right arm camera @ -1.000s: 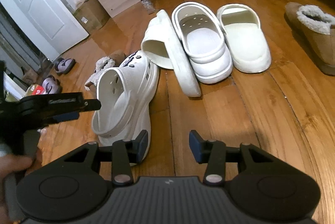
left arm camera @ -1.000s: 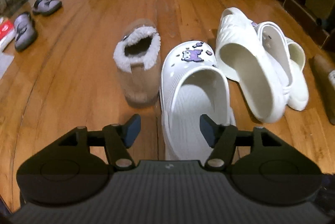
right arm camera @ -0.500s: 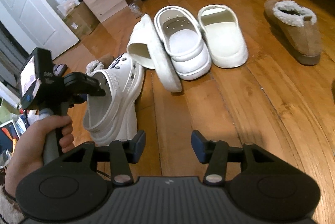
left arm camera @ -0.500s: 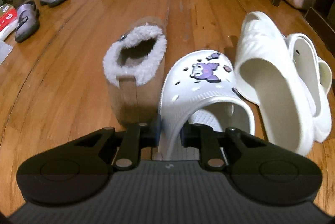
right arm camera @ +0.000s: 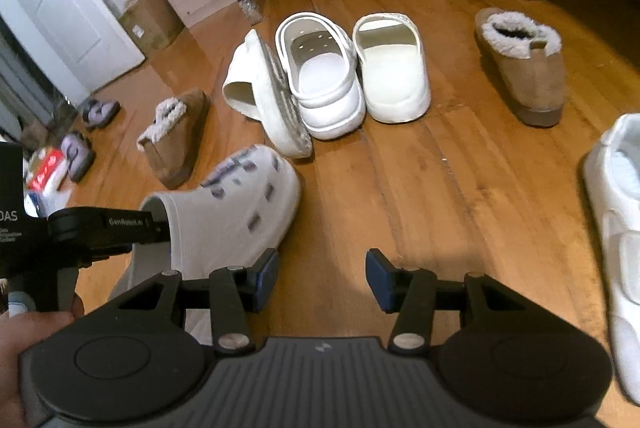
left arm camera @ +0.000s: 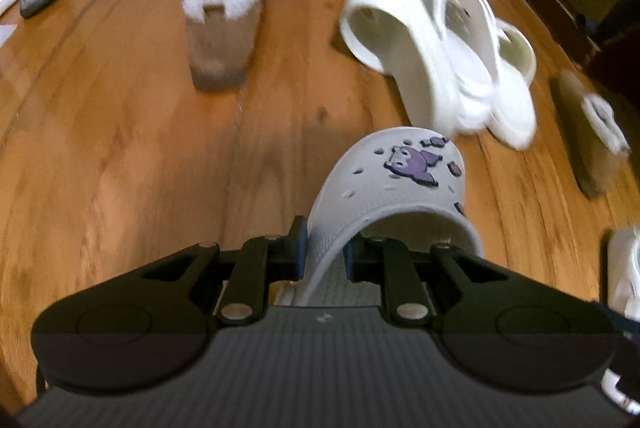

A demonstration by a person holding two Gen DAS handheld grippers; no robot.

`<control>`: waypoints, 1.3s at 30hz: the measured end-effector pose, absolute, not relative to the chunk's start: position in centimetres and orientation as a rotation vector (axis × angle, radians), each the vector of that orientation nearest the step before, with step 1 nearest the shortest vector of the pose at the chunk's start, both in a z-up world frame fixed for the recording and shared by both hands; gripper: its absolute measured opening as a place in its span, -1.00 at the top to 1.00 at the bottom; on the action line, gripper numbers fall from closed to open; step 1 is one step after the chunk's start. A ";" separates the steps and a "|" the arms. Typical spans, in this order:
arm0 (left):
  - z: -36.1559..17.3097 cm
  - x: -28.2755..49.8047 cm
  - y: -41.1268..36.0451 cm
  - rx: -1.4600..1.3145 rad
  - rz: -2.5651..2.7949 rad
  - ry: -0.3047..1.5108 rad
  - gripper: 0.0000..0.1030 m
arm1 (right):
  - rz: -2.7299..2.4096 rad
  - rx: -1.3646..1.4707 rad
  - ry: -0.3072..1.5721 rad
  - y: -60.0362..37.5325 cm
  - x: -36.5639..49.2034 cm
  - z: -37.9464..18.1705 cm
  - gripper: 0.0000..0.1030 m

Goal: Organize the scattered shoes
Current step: 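Grasp the croc by its heel strap with the left tool and lift, then lower the croc with the left tool while the right tool grasps its toe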

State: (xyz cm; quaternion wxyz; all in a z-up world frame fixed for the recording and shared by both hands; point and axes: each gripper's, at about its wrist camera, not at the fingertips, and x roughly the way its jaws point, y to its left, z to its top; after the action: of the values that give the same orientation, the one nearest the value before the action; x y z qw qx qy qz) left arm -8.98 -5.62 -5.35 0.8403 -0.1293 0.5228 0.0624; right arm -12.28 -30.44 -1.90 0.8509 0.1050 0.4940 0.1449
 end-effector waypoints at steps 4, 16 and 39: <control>-5.5 -10.1 -7.9 -0.267 0.099 1.125 0.66 | 0.340 0.185 1.056 -31.0 -13.8 -0.8 0.04; -4.5 -8.7 -7.8 -0.390 -0.100 1.336 -0.55 | 0.482 0.033 1.064 -29.7 -14.5 -0.2 0.01; -3.2 -8.2 -4.9 -0.517 -0.184 1.296 -0.70 | 0.855 -0.962 1.058 -18.5 -12.8 2.9 -0.06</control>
State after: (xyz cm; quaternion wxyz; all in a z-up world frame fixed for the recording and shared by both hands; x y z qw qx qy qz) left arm -8.18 -4.89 -3.25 0.7624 -0.2379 0.5959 -0.0848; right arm -12.81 -18.47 2.94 0.6726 -0.4272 0.4701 0.3796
